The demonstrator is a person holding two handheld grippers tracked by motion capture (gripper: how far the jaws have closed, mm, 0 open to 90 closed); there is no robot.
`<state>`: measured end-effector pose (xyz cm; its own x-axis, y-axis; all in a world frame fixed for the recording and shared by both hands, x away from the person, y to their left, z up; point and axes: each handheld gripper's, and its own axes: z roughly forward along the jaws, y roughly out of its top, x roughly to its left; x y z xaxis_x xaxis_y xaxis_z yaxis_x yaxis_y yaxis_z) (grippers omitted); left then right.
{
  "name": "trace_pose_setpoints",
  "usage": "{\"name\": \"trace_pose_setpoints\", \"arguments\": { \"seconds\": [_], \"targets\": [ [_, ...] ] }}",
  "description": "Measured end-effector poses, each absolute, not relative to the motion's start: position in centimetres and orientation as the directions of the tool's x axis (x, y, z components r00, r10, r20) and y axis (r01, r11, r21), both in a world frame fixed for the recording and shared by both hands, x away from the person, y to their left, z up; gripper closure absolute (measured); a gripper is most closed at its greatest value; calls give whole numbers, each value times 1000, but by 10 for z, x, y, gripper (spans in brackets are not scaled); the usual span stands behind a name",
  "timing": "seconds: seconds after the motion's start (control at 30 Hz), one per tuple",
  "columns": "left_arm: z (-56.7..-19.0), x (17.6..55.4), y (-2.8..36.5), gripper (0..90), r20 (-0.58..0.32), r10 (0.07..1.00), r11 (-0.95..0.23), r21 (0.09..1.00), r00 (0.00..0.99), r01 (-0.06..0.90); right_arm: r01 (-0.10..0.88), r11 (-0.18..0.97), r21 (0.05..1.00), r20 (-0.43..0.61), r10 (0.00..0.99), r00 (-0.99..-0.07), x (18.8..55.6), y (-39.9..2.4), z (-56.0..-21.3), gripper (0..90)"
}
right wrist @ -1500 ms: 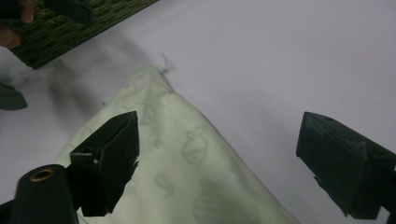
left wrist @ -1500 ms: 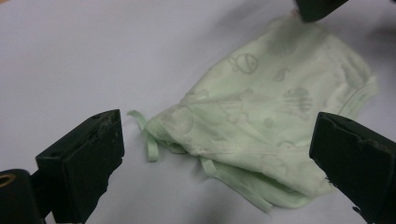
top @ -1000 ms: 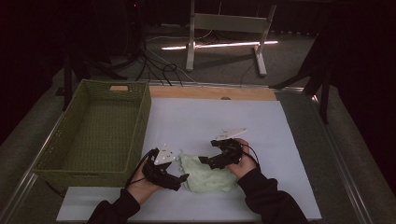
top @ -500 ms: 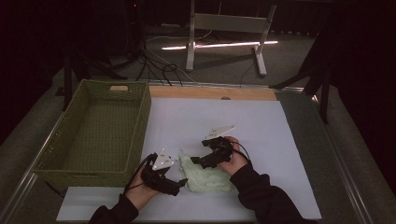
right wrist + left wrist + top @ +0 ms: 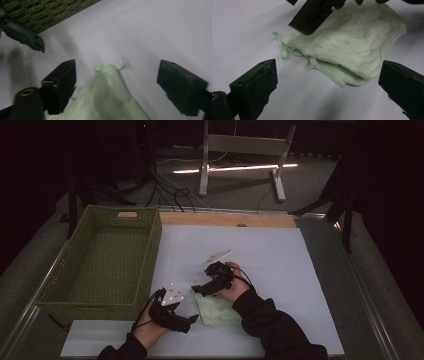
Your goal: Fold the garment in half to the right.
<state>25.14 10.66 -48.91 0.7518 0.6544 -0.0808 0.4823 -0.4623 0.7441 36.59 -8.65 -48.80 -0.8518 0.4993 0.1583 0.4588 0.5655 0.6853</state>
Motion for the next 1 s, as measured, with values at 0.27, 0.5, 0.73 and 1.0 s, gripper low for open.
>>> {"name": "trace_pose_setpoints", "arguments": {
  "seconds": [0.27, 0.5, 0.73, 1.0],
  "targets": [
    [-493, 250, 105, 35, -100, 646, -464, 735, 756, 494, 471, 614, 633, 156, 495, -855, 369, -69, -498, 386],
    [-497, 250, 103, 40, -95, 645, -481, 720, 759, 500, 463, 669, 581, 114, 496, -861, 364, -60, -511, 532],
    [-501, 249, 99, 47, -108, 637, -492, 706, 764, 510, 427, 700, 573, 75, 474, -878, 358, -55, -509, 769],
    [-507, 251, 92, 54, -147, 627, -492, 687, 765, 535, 403, 698, 592, 58, 462, -885, 357, -58, -506, 848]
  ]
}}
